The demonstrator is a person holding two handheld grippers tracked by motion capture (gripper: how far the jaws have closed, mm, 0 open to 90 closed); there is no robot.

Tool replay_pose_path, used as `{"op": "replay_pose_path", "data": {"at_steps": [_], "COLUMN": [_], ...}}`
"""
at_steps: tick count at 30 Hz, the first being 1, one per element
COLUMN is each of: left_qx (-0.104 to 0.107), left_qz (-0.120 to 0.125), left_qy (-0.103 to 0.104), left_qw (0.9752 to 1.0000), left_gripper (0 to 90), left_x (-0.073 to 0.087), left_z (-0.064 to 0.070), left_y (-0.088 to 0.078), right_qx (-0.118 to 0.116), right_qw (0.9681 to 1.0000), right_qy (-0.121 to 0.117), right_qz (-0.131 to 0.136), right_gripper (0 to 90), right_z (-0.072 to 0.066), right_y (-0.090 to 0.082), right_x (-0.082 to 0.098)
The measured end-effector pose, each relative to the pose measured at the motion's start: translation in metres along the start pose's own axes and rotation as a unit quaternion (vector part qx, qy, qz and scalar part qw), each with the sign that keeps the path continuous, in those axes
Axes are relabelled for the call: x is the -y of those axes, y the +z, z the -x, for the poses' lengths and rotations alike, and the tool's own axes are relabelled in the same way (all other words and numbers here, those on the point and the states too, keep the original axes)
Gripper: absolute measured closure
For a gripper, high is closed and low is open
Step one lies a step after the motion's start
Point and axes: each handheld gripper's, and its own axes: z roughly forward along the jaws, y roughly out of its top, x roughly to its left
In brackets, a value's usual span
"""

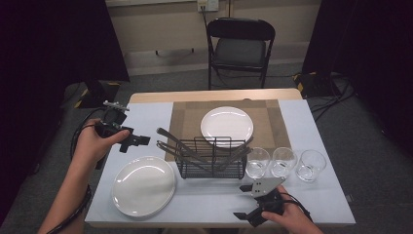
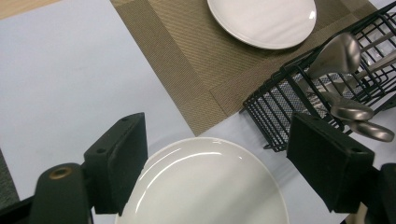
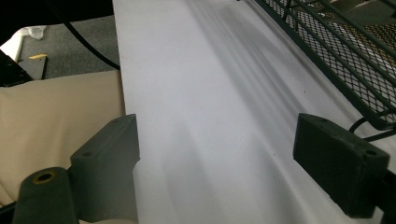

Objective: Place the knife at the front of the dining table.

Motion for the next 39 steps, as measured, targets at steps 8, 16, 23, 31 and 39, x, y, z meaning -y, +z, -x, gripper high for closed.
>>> {"op": "replay_pose_path", "data": {"at_steps": [8,16,23,31,39], "left_qx": [0.006,0.005,0.011,0.024,0.023], "left_qz": [0.008,0.006,0.011,0.008,0.005], "left_qy": [-0.004,-0.003,0.001,0.000,0.008], "left_qw": [0.9999,1.0000,0.9999,0.9997,0.9997], "left_gripper": [20.3,20.3,20.3,20.3,20.2], "left_x": [-0.008,-0.013,-0.018,-0.023,-0.027], "left_z": [0.001,0.003,0.007,0.013,0.015], "left_y": [-0.006,-0.011,-0.014,-0.009,-0.008], "right_qx": [0.003,0.003,0.005,0.006,0.014], "right_qw": [1.0000,1.0000,1.0000,1.0000,0.9998], "right_qy": [0.001,0.000,0.001,0.005,0.015], "right_qz": [-0.001,0.001,-0.002,-0.004,-0.008], "right_gripper": [13.5,13.5,13.6,13.6,13.5], "right_z": [0.001,0.001,0.002,0.003,0.010], "right_y": [0.000,-0.002,-0.002,0.000,0.001], "right_x": [0.000,0.001,0.001,0.003,0.007]}}
